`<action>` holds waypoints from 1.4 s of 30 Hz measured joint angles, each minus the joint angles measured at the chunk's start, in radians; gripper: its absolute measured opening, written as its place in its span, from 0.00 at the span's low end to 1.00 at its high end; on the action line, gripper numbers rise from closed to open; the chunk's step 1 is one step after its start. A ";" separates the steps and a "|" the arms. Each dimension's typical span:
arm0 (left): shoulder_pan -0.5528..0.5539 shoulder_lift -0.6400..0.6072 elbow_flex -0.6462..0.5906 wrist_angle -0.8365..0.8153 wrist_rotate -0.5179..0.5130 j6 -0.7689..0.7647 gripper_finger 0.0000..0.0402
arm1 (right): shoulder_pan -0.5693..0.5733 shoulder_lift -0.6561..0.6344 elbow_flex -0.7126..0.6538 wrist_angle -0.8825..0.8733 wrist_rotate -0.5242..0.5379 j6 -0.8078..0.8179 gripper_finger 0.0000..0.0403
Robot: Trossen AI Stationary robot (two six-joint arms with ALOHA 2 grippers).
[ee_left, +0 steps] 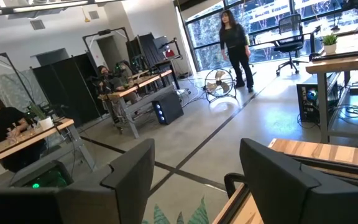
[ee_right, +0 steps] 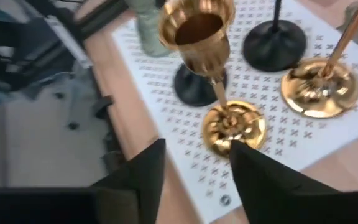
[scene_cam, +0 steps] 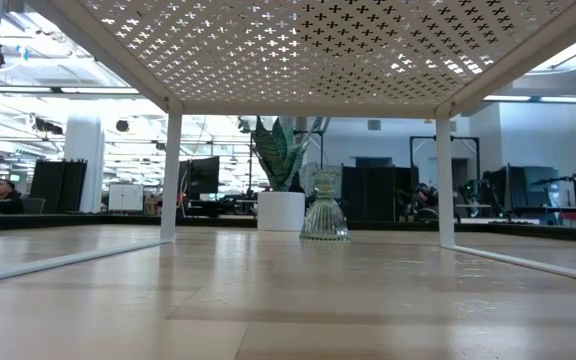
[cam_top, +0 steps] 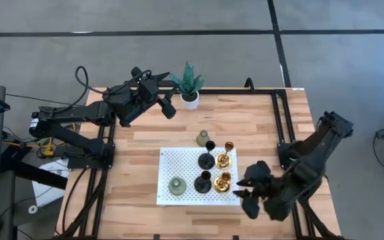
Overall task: Pick & Place candle stick holders
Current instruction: Align the transparent candle holder with the other transparent candle holder on the shelf
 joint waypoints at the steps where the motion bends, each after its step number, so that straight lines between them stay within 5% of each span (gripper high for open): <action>1: 0.000 0.000 0.000 0.000 0.000 0.000 0.59 | 0.000 -0.014 0.007 0.002 -0.016 0.000 0.38; 9: 0.000 0.000 0.000 0.000 0.000 0.000 0.59 | 0.059 -0.078 0.076 -0.002 -0.033 -0.084 0.03; 25: -0.021 0.000 0.000 -0.083 0.000 -0.093 0.48 | 0.188 -0.087 0.310 -0.323 0.338 -0.208 0.00; 42: -0.113 0.000 0.000 -0.085 0.013 -0.260 0.36 | 0.353 -0.087 0.362 -0.320 0.709 -0.423 0.00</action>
